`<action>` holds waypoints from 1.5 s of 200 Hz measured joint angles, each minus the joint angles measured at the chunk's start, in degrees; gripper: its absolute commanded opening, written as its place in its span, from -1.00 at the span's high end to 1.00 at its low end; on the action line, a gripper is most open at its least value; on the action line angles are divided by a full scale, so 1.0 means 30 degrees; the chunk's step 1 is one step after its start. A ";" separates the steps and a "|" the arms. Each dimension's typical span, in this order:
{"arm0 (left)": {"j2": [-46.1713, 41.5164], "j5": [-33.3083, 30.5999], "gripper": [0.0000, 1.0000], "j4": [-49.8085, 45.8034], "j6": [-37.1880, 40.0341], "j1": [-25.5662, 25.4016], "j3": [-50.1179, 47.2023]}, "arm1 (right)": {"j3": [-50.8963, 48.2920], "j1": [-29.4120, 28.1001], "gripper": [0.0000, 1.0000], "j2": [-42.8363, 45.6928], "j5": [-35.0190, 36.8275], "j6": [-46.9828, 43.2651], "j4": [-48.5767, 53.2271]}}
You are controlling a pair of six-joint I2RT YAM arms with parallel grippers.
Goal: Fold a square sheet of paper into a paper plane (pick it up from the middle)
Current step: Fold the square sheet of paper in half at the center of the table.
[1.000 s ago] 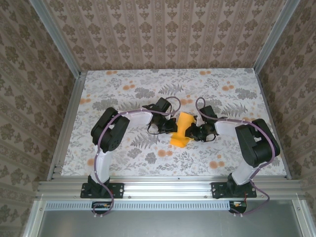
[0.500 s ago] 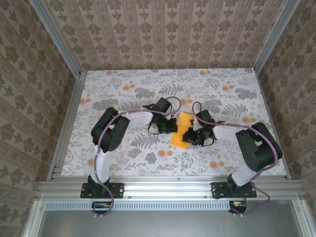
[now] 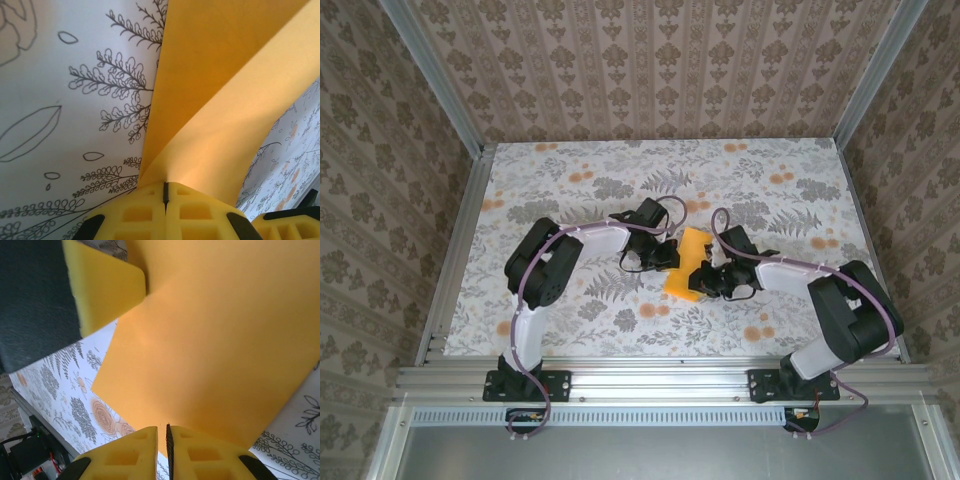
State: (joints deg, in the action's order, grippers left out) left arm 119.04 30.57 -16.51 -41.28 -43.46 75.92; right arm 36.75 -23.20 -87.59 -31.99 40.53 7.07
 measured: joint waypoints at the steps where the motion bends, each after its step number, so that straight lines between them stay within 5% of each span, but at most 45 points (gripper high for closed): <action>1: 0.0000 0.0000 1.00 0.0000 0.0000 0.0000 0.0000 | -0.0015 0.0000 0.69 -0.0022 0.0000 0.0000 -0.0007; 111: 0.0058 -0.0036 1.00 -0.0277 0.0204 -0.0022 0.0175 | 0.0852 0.1290 0.63 0.1202 0.1056 -0.0255 0.1202; 191: 0.0087 -0.0284 1.00 -0.0590 0.0503 -0.0117 0.0364 | 0.2783 0.3694 0.67 -0.4109 0.0459 -0.0379 -0.1690; 300: 0.0095 -0.0364 1.00 -0.0663 0.0648 -0.0160 0.0423 | 0.4503 0.4306 0.64 -0.4095 0.0058 -0.0299 -0.1800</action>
State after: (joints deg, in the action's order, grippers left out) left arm 119.33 29.47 -18.50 -39.33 -43.94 77.19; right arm 50.26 -10.28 -99.88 -31.81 39.64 1.67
